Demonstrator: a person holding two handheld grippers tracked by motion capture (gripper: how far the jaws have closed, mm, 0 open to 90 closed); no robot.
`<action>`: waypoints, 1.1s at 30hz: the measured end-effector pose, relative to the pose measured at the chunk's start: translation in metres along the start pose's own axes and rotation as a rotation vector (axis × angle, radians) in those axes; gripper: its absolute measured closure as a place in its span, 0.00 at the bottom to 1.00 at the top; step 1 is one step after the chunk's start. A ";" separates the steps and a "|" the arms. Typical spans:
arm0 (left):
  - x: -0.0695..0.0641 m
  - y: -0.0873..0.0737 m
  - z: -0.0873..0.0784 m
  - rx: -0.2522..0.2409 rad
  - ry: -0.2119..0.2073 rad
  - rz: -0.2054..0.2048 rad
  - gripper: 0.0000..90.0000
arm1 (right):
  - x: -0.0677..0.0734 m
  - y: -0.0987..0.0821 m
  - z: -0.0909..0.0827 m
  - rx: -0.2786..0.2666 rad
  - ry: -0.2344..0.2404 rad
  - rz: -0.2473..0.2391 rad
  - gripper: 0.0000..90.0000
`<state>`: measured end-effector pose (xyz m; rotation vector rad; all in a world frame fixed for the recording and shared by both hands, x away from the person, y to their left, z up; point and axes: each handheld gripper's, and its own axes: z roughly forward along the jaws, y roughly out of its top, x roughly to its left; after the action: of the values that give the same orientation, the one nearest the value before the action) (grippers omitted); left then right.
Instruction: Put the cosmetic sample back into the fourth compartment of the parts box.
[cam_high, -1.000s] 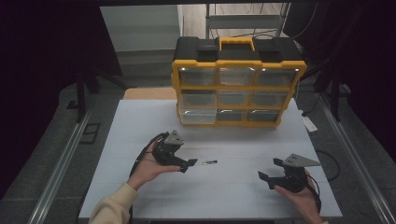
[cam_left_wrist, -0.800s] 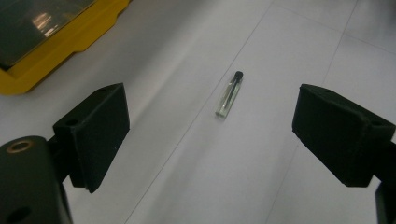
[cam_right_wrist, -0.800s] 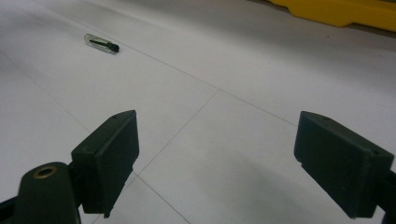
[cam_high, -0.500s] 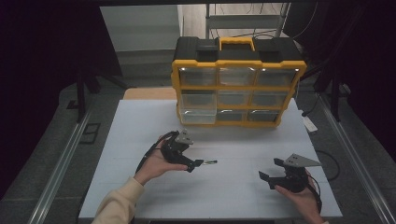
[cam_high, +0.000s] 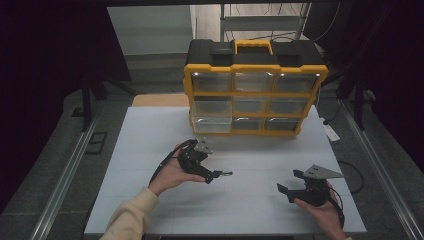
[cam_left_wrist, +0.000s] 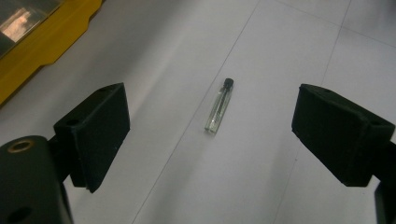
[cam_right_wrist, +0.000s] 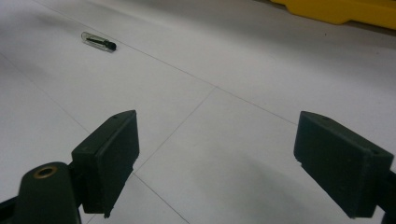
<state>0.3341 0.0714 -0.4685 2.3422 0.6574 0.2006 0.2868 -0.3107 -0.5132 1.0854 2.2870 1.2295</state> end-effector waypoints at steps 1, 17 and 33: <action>0.000 0.001 0.001 0.000 -0.001 0.005 0.13 | 0.000 0.000 0.000 0.000 0.000 0.000 0.17; 0.000 0.012 0.011 0.016 -0.029 0.039 0.14 | 0.000 0.000 -0.001 -0.002 -0.001 0.002 0.17; 0.000 0.019 0.030 0.056 -0.062 0.057 0.14 | 0.000 -0.001 0.000 0.003 0.000 0.003 0.17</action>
<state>0.3509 0.0414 -0.4787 2.4126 0.5735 0.1363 0.2869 -0.3111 -0.5140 1.0906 2.2892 1.2272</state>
